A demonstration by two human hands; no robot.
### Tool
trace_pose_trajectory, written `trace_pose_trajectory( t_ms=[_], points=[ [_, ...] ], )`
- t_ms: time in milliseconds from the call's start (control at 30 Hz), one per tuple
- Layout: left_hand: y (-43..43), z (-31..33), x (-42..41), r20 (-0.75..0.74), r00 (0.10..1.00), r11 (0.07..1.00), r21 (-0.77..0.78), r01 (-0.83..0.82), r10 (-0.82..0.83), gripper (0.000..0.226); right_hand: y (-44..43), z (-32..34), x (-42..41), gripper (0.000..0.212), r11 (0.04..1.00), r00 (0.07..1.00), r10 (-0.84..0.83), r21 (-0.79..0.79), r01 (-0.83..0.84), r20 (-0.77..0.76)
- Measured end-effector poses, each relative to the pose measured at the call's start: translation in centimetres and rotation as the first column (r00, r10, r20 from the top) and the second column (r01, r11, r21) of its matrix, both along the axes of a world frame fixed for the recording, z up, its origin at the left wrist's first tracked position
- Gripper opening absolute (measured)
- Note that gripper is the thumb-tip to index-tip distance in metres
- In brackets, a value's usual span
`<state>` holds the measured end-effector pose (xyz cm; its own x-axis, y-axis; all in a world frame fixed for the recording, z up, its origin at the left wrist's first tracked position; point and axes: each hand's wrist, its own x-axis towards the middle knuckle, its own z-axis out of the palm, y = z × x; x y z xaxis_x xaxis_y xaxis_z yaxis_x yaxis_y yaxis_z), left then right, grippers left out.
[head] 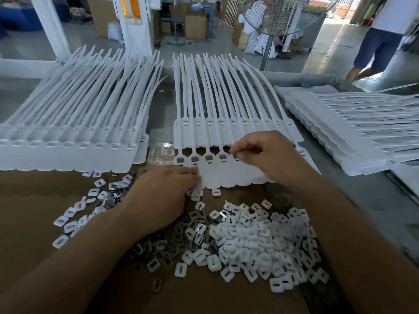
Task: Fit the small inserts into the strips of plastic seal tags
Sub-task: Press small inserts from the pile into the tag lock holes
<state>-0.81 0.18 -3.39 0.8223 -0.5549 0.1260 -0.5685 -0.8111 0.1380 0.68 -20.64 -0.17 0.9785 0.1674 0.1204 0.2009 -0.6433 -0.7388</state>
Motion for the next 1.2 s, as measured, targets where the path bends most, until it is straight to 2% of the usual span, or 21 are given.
trace_pose_trajectory(
  t_ms=[100, 167, 400, 833, 1200],
  points=[
    [0.0, -0.1, 0.1, 0.005, 1.0, 1.0, -0.018, 0.001, -0.001, 0.059, -1.9, -0.5, 1.3, 0.017, 0.981, 0.982, -0.191, 0.032, 0.191, -0.008],
    [0.0, -0.1, 0.1, 0.011, 1.0, 1.0, -0.023, 0.003, -0.003, 0.059, -2.4, -1.0, 1.9, 0.016, 0.965, 0.965, -0.259, 0.018, 0.26, -0.037],
    [0.1, -0.2, 0.2, 0.017, 1.0, 1.0, -0.025, 0.01, -0.009, 0.059, -2.1, -2.1, 2.9, 0.011, 0.952, 0.956, -0.293, -0.099, 0.289, -0.03],
    [0.2, -0.4, 0.3, 0.011, 1.0, 1.0, -0.004, -0.009, 0.009, 0.058, -2.0, -2.9, 3.2, 0.012, 0.94, 0.954, -0.298, -0.183, 0.29, -0.018],
    [0.2, -0.5, 0.5, 0.026, 1.0, 1.0, -0.014, -0.006, 0.006, 0.058, -1.8, -2.7, 3.1, 0.015, 0.942, 0.945, -0.327, -0.083, 0.324, -0.024]
  ],
)
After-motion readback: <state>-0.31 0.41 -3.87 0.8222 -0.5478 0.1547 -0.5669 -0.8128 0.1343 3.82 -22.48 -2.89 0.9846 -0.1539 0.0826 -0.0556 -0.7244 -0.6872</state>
